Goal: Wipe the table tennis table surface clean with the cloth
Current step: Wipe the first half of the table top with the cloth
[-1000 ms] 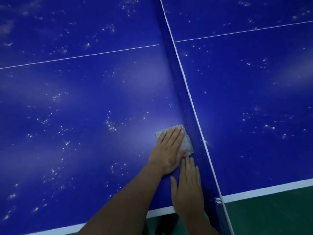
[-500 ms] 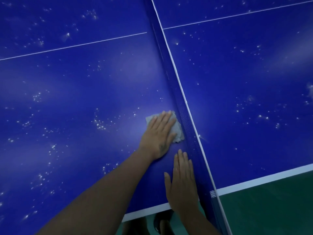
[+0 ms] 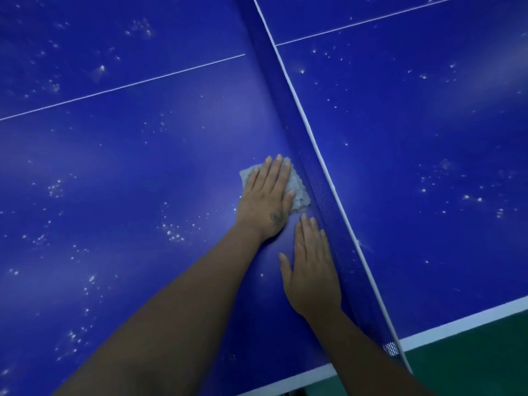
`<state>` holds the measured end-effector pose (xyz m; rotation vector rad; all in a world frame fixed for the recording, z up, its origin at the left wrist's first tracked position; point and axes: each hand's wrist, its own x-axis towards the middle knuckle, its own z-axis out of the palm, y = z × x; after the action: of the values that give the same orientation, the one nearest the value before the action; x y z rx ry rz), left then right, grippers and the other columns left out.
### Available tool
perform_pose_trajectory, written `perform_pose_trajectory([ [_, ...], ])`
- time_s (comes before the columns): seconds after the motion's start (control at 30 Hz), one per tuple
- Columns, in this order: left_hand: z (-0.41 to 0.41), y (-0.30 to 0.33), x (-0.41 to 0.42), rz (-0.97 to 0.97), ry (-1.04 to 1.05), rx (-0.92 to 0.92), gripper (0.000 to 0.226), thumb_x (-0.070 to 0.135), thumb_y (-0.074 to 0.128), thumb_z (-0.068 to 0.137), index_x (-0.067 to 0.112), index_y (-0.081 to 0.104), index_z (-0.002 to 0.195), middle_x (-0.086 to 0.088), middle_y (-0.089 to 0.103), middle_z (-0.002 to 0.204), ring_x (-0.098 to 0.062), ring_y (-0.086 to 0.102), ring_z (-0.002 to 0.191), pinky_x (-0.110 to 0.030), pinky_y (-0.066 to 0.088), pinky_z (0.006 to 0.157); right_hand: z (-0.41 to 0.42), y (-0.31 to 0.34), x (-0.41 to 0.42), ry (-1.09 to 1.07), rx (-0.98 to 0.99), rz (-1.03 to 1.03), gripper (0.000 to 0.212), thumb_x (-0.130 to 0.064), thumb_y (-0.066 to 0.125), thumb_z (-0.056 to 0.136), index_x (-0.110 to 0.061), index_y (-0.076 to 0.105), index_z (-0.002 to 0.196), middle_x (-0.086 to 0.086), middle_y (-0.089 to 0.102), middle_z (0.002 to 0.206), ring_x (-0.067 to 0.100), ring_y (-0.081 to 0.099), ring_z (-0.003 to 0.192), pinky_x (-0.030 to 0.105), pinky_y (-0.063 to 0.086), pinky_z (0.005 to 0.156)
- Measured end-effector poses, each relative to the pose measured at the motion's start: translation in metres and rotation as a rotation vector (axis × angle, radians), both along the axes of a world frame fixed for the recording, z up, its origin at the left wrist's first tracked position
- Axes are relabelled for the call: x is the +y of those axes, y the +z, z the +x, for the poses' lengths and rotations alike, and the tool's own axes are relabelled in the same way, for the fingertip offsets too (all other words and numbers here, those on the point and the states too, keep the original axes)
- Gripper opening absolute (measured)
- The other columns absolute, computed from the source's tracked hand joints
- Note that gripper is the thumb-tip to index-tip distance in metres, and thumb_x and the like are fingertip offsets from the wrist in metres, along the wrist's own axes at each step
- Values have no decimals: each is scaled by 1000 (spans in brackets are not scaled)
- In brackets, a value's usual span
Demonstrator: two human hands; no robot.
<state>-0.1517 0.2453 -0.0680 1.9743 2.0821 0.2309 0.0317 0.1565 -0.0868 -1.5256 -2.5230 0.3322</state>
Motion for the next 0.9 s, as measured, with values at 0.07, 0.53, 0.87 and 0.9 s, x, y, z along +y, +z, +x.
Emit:
perform_pose_trajectory([
  [0.07, -9, 1, 15, -13, 50, 6, 69, 49, 9, 111, 15, 6, 171, -4, 5, 179, -22, -2, 165, -44, -1, 134, -2, 1, 2, -2, 3, -7, 76, -43, 44, 113, -1, 13, 168, 14, 9, 178, 28, 8, 166, 50, 22, 132],
  [0.53, -24, -4, 32, 12, 66, 0, 67, 48, 18, 112, 15, 14, 170, -7, 9, 178, -27, 3, 165, -46, 0, 133, -8, 10, 9, 14, 47, 14, 67, -35, 45, 114, -1, 23, 167, 10, 17, 178, 24, 12, 165, 46, 23, 132],
  [0.87, -66, -3, 52, 92, 48, -7, 71, 50, 21, 109, 9, 27, 167, -11, 26, 174, -30, 20, 162, -49, 13, 131, -78, 9, 107, 16, 294, 159, 51, -4, 51, 107, 6, 43, 157, 17, 41, 167, 30, 35, 158, 50, 30, 129],
  [0.9, -79, -3, 67, 77, 80, -13, 74, 52, 20, 108, 8, 27, 167, -12, 27, 174, -31, 21, 162, -48, 13, 131, -84, 9, 118, 12, 260, 184, 51, -5, 50, 107, 7, 43, 157, 18, 40, 167, 33, 36, 157, 50, 30, 129],
])
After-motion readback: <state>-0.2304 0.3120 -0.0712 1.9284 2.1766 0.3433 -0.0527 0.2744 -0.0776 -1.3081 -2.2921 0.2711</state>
